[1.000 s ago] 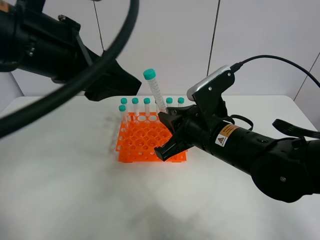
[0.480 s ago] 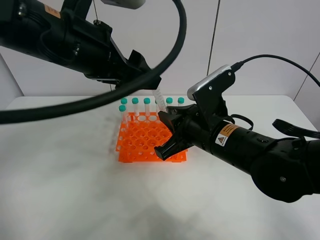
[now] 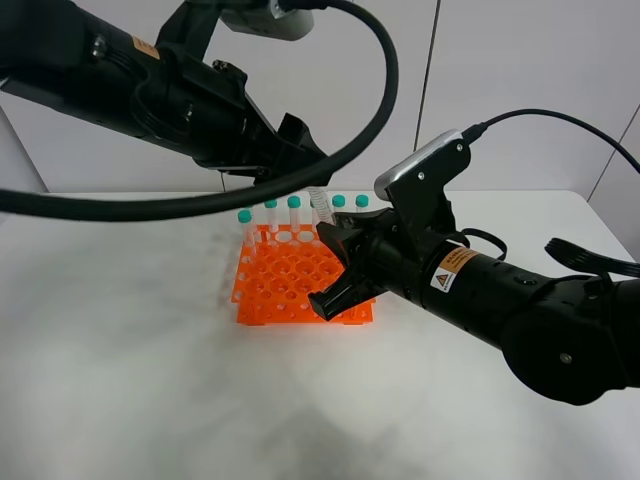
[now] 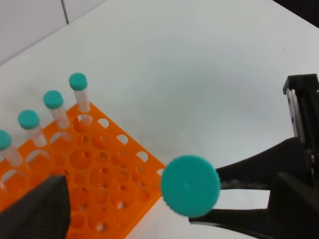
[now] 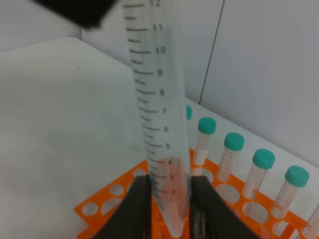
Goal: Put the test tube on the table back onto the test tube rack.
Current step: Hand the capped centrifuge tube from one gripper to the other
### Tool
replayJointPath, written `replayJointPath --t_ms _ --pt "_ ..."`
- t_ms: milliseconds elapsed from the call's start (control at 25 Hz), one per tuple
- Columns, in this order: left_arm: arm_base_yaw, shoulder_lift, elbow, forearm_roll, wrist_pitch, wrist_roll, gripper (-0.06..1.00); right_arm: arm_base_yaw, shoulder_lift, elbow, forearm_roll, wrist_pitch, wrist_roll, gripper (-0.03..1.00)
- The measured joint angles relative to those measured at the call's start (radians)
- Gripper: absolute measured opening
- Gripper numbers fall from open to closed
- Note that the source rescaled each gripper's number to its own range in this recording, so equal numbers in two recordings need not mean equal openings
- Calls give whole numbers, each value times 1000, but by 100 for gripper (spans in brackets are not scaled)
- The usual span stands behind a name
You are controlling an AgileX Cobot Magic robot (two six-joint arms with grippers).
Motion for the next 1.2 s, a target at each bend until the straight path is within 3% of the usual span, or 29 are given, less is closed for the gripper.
replayJointPath --t_ms 400,480,680,800,1040,1200 --pt "0 26 -28 -38 0 0 81 0 0 0 2 0 0 0" --pt "0 26 -28 -39 0 0 73 0 0 0 3 0 0 0" --pt "0 26 -28 -43 0 0 36 0 0 0 3 0 0 0" --pt "0 26 -28 -54 -15 0 20 0 0 0 3 0 0 0" --pt "0 26 -28 -140 -37 49 2 0 0 0 3 -1 1 0" --pt "0 26 -28 -200 -41 123 1 0 -2 0 7 -8 3 0"
